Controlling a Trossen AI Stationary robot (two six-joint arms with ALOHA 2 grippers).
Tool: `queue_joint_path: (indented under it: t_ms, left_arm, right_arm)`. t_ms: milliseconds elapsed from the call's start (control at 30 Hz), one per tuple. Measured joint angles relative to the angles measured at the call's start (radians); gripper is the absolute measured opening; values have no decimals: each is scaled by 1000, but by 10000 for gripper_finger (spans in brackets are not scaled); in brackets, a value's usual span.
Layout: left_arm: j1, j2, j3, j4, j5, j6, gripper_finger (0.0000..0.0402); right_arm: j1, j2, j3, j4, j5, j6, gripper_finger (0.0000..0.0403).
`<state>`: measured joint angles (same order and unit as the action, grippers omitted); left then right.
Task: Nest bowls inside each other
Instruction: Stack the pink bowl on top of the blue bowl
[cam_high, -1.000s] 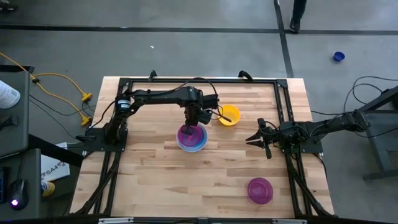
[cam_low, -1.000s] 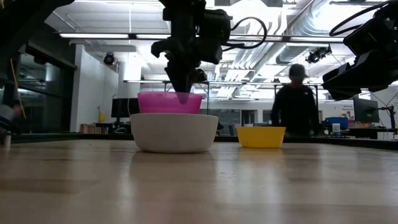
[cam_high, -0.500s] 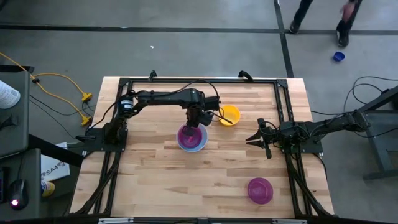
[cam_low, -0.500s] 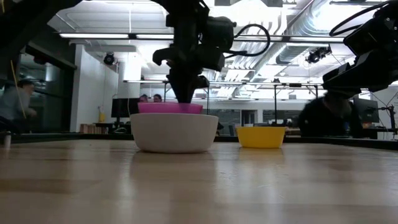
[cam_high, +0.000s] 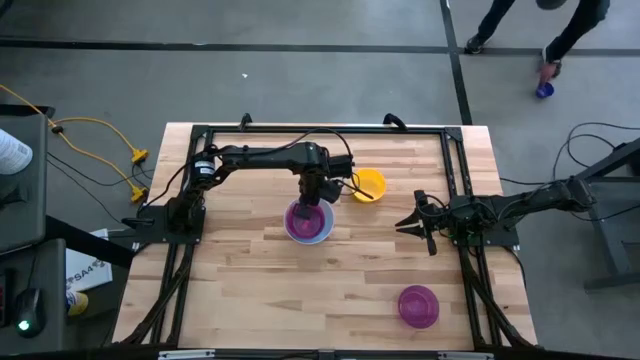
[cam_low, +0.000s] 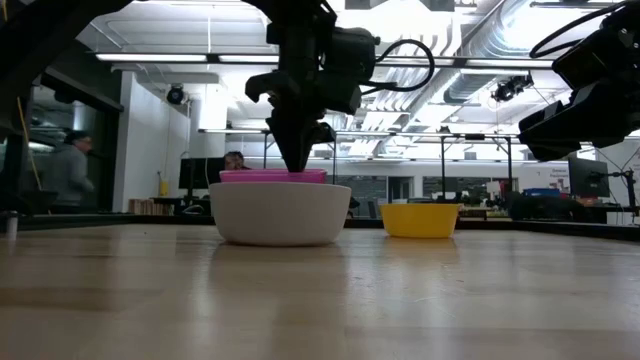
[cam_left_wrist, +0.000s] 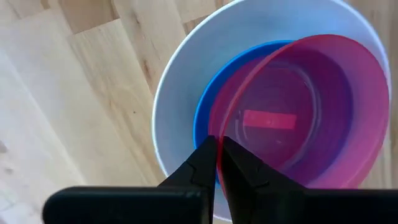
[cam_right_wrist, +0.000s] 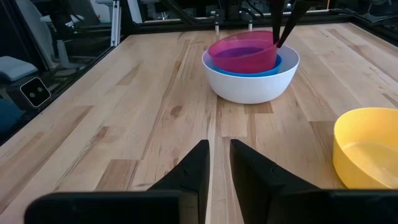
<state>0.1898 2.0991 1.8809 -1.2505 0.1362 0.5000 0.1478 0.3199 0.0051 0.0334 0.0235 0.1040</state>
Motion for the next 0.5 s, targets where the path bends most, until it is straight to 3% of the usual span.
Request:
queue_joint_path:
  t_ms: [500]
  left_arm:
    - [-1,0,0,-5,54,-26,30]
  right_arm:
    - [0,0,0,0,0,0,57]
